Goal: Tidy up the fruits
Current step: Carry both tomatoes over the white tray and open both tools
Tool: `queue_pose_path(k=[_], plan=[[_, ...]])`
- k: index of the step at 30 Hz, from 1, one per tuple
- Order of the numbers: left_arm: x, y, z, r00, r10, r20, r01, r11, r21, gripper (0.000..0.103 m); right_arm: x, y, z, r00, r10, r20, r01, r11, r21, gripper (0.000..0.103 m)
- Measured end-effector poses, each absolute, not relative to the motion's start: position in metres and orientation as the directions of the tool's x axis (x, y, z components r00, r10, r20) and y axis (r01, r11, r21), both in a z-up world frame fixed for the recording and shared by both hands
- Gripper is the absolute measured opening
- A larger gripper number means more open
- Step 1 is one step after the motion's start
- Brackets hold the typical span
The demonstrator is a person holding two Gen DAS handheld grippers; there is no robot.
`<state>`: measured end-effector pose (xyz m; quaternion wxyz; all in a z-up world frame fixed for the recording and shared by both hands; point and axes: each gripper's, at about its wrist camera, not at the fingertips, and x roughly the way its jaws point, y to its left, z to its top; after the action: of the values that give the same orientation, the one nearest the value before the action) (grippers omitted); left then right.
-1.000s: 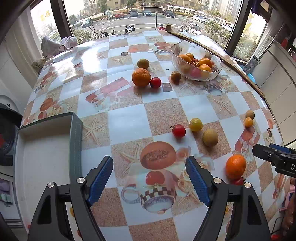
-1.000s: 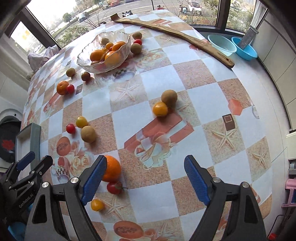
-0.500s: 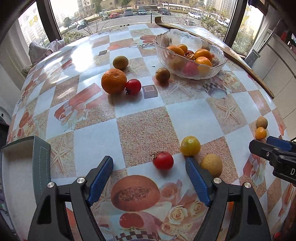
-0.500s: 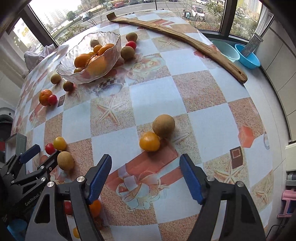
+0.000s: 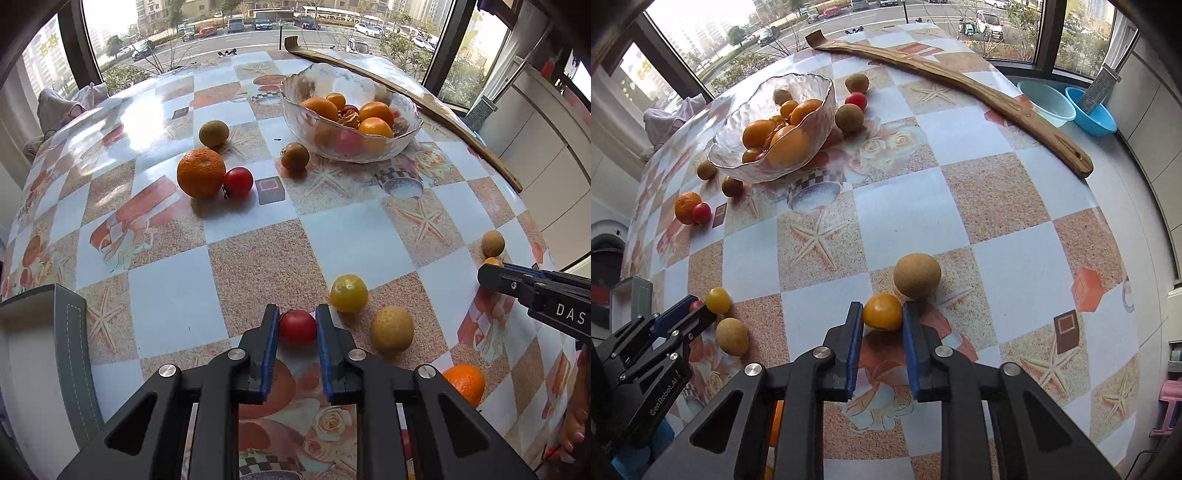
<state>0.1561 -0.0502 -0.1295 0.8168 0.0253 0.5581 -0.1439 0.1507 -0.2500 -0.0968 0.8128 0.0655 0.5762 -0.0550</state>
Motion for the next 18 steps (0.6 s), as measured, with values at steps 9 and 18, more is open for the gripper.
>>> queue_pose_path(k=[9,18], plan=[[0.140,-0.039,-0.123,0.326,-0.241,-0.914,0.246,0.955,-0.164,0.021,0.124,-0.238,-0.093,0.320,0.041,-0.946,0.149,0.984,0.094,0.023],[0.132,-0.028,-0.120,0.329,-0.252,-0.910,0.251,0.952,-0.173,0.021,0.108,-0.230,-0.082,0.319,0.048,-0.946,0.147,0.984,0.099,0.023]])
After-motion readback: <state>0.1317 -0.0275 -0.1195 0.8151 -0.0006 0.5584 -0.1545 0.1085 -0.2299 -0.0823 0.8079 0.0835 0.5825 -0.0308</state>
